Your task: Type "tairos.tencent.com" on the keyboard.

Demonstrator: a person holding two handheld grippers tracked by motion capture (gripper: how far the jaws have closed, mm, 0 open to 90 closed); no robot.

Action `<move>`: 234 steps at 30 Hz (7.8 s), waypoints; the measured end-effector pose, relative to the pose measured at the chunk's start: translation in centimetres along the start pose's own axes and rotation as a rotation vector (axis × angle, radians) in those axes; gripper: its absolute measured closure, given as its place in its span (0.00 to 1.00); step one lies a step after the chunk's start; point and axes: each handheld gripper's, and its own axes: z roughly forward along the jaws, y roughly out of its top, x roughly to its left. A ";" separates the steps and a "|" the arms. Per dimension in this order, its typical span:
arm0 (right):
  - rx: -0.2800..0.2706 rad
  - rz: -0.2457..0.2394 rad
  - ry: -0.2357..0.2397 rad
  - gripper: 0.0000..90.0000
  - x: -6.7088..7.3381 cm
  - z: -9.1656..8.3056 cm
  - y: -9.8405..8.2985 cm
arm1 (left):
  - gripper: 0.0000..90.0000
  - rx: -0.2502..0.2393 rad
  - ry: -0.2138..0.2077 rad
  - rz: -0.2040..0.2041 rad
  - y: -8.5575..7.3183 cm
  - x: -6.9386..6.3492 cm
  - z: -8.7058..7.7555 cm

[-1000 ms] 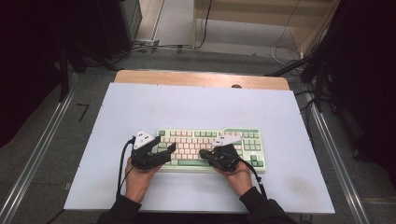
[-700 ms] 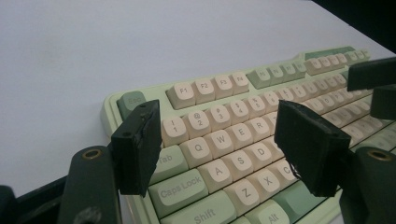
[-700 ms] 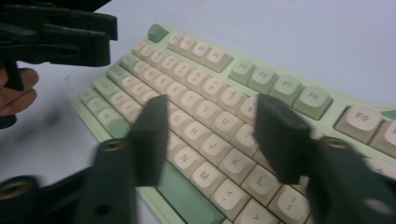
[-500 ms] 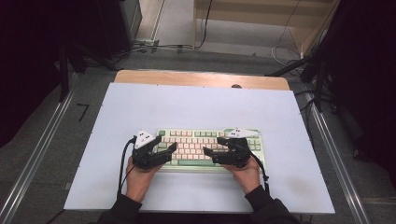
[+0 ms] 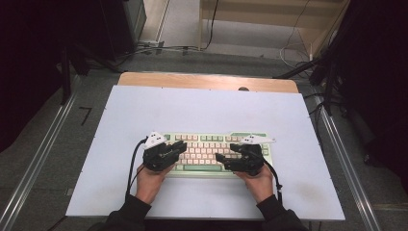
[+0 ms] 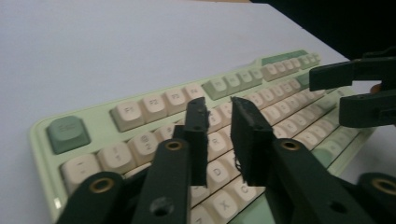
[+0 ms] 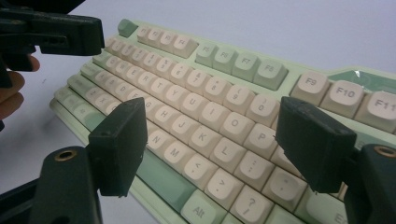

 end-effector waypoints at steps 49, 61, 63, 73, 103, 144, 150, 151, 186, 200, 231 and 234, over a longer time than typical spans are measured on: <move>0.003 0.022 -0.046 0.31 -0.5 -1.1 -1.1 | 1.00 0.161 0.016 0.080 0.2 -1.6 4.8; 0.000 0.020 -0.048 0.31 -0.5 -1.1 -1.1 | 0.92 0.117 -0.021 0.057 0.7 -1.7 4.1; -0.005 0.022 -0.048 0.32 -0.6 -1.2 -1.1 | 0.78 0.085 -0.023 0.064 1.0 -1.7 3.6; -0.007 0.014 -0.056 0.38 -0.5 -1.3 -1.0 | 0.40 0.040 0.035 0.084 1.4 -1.6 1.9; 0.050 -0.085 -0.048 0.97 0.7 -0.7 -0.8 | 0.41 0.010 0.111 0.023 1.0 0.6 -0.6; 0.107 -0.081 -0.055 0.97 0.4 0.1 -1.6 | 0.42 0.019 0.112 0.023 0.9 0.6 -0.6; 0.117 -0.081 -0.050 0.97 0.4 0.3 -1.7 | 0.42 0.018 0.112 0.023 0.9 0.6 -0.6; 0.110 -0.081 -0.049 0.97 0.4 0.2 -1.7 | 0.42 0.016 0.111 0.022 0.9 0.6 -0.6; 0.009 -0.015 -0.027 0.41 -0.5 -1.6 -0.7 | 0.42 0.017 0.109 0.022 0.9 0.6 -0.6; 0.010 -0.015 -0.030 0.41 -0.5 -1.6 -0.7 | 0.43 0.023 0.098 0.028 0.8 0.3 -0.6; 0.009 -0.014 -0.032 0.41 -0.5 -1.6 -0.7 | 1.00 0.099 -0.049 0.060 -0.2 -1.2 -1.5; 0.008 -0.014 -0.032 0.41 -0.5 -1.7 -0.7 | 1.00 0.114 -0.044 0.063 -0.4 -1.3 -1.3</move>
